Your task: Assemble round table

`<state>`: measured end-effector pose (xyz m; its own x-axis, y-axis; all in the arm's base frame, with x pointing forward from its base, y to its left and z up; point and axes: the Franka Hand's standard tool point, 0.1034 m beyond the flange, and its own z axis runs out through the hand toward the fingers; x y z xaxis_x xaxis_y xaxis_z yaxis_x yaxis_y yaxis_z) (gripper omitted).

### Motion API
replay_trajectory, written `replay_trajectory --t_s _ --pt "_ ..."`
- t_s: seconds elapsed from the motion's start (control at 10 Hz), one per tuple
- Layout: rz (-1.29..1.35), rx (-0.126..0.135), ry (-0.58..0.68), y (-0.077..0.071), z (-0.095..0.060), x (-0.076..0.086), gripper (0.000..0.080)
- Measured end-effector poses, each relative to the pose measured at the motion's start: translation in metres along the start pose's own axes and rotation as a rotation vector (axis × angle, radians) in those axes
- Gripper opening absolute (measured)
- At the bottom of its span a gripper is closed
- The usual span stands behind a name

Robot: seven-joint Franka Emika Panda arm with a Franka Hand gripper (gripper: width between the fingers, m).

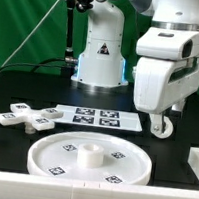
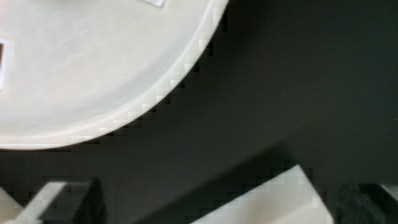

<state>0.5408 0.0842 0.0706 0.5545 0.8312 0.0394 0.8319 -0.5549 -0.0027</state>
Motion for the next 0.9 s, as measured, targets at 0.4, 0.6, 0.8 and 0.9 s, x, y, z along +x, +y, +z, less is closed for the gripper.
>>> replay_trajectory --t_s 0.4,0.6,0.8,0.9 --pt "-0.018 -0.001 -0.003 0.003 0.000 -0.004 0.0649" --pt "-0.114 -0.006 -0.021 0.029 0.002 -0.040 0.0649" --pt "-0.166 -0.005 -0.028 0.048 0.007 -0.065 0.0649" --pt "-0.174 -0.002 -0.030 0.057 0.011 -0.075 0.0649"
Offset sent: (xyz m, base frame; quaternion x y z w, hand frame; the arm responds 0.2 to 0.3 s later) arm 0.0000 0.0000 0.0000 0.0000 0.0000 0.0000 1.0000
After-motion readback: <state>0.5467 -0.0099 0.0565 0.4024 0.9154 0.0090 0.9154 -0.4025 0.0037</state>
